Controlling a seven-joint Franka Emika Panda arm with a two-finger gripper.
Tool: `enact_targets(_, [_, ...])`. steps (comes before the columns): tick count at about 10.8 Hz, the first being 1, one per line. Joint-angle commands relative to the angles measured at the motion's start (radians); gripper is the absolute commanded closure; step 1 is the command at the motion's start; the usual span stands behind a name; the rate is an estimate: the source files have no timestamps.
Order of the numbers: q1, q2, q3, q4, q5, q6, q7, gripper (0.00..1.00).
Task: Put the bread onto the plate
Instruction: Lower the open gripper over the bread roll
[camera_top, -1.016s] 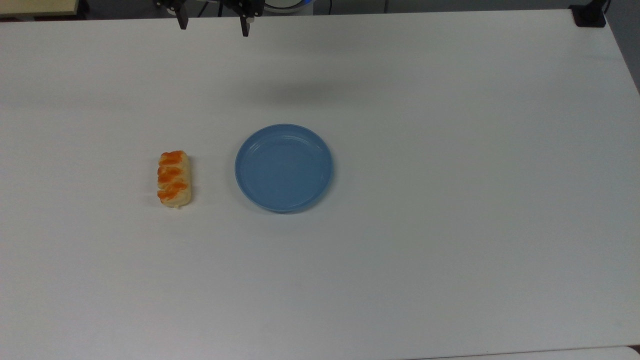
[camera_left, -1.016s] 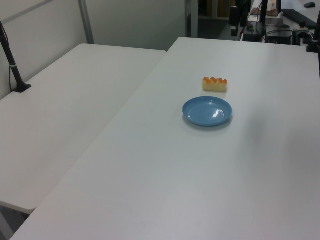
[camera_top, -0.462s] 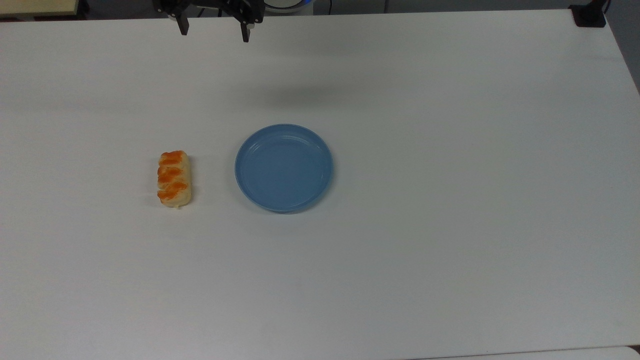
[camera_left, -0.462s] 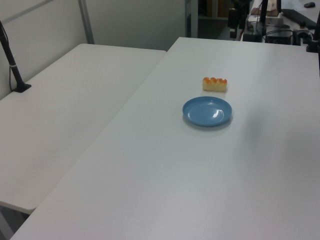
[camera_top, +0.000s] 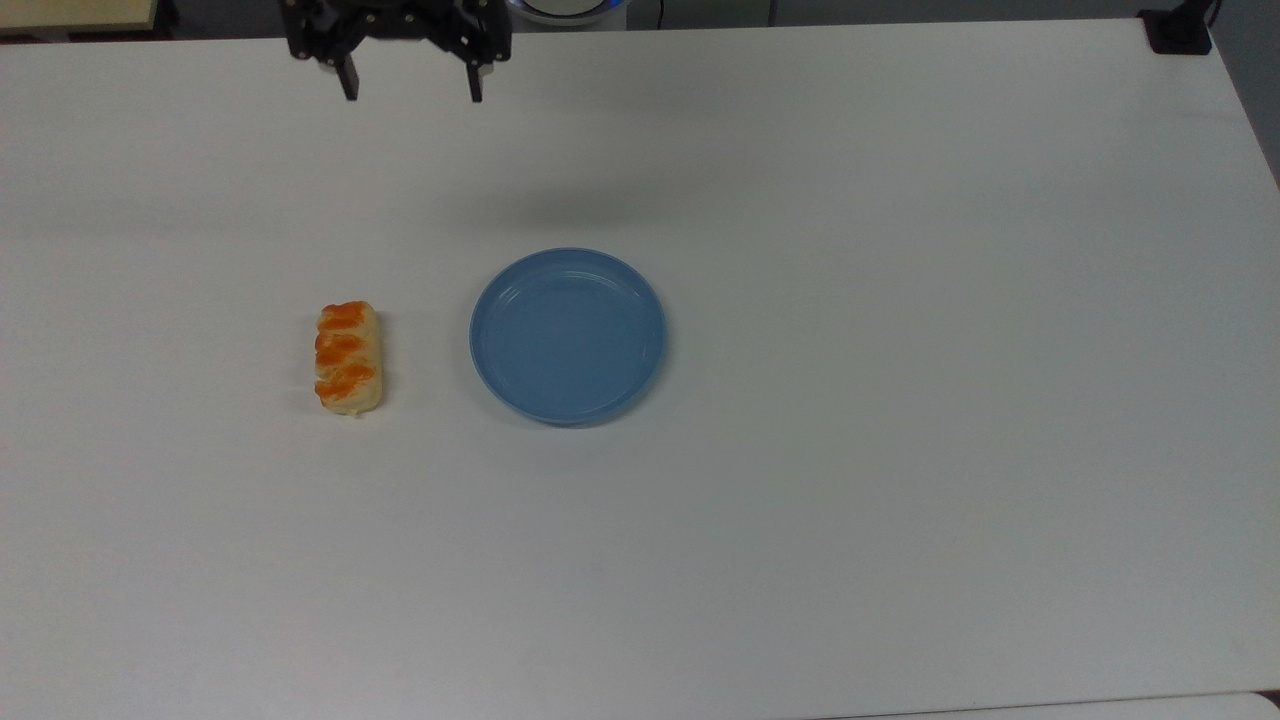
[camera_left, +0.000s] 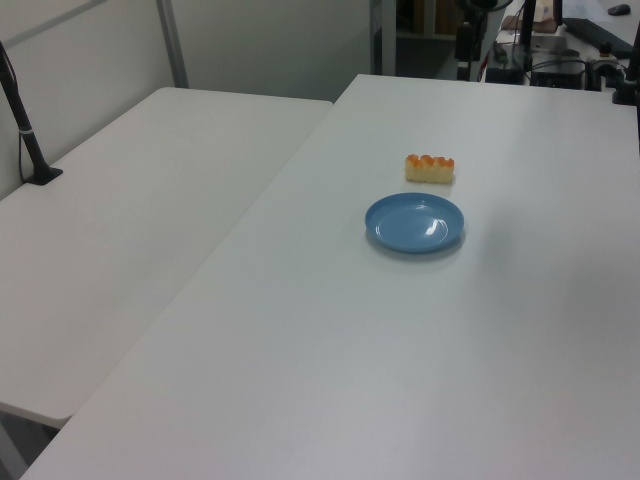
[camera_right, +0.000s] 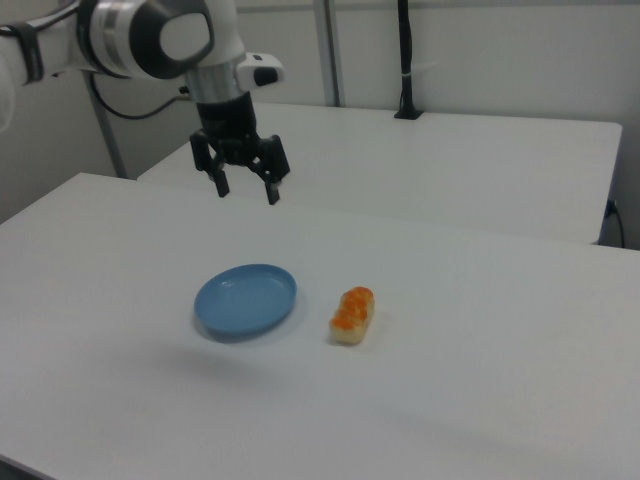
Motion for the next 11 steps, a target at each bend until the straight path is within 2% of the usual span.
enact_targets(1, [-0.046, 0.084, -0.002, 0.003, -0.018, 0.1, -0.046, 0.0])
enact_targets(4, [-0.084, 0.189, -0.002, 0.002, -0.062, 0.206, -0.055, 0.0])
enact_targets(7, [-0.123, 0.276, -0.002, -0.002, -0.068, 0.282, -0.056, 0.0])
enact_targets(11, [-0.135, 0.367, -0.002, -0.006, -0.114, 0.354, -0.049, 0.0])
